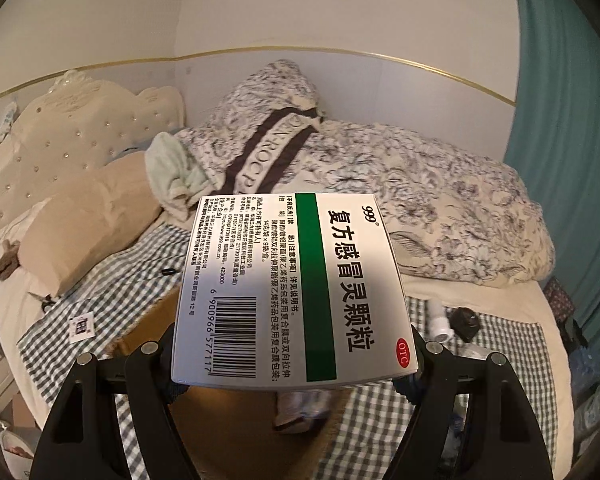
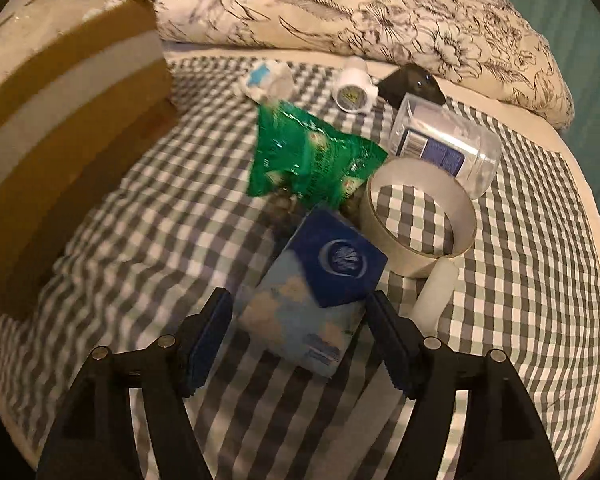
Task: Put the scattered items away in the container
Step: 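Carry the medicine box and tissue pack in both tools over the box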
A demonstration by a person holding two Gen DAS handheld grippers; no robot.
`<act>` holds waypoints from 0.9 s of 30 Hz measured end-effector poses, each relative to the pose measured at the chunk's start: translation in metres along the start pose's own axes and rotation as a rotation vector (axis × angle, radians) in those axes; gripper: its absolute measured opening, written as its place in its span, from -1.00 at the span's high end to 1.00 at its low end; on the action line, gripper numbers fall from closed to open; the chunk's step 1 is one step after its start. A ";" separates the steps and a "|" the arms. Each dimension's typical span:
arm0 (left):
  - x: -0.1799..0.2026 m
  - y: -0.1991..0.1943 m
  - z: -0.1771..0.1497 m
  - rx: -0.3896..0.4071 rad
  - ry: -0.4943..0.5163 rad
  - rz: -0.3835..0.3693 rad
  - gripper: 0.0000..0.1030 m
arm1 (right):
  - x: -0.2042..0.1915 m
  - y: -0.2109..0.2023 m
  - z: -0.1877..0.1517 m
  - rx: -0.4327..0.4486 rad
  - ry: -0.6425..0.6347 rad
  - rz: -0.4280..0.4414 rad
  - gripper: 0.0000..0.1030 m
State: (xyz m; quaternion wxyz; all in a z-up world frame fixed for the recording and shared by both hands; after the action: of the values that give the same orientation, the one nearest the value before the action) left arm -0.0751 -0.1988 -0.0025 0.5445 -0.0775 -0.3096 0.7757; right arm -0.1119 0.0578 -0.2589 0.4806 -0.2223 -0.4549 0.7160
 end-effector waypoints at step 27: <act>-0.053 0.004 0.007 -0.025 -0.067 0.037 -0.53 | -0.055 -0.161 0.104 0.404 -0.056 0.162 0.57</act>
State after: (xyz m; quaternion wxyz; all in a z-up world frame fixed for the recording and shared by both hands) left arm -0.0602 -0.2495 -0.0104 0.5184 -0.0639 -0.3356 0.7839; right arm -0.0882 -0.0170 -0.0754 0.4432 -0.1374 -0.2962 0.8348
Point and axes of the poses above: each gripper's, at about its wrist camera, not at the fingertips, and y roughly the way its jaws point, x to its right, z to its top, the point moved 6 cm from there along y, roughly the way its jaws point, and after that the axes turned 9 degrees about -y, right-handed, at the moved point
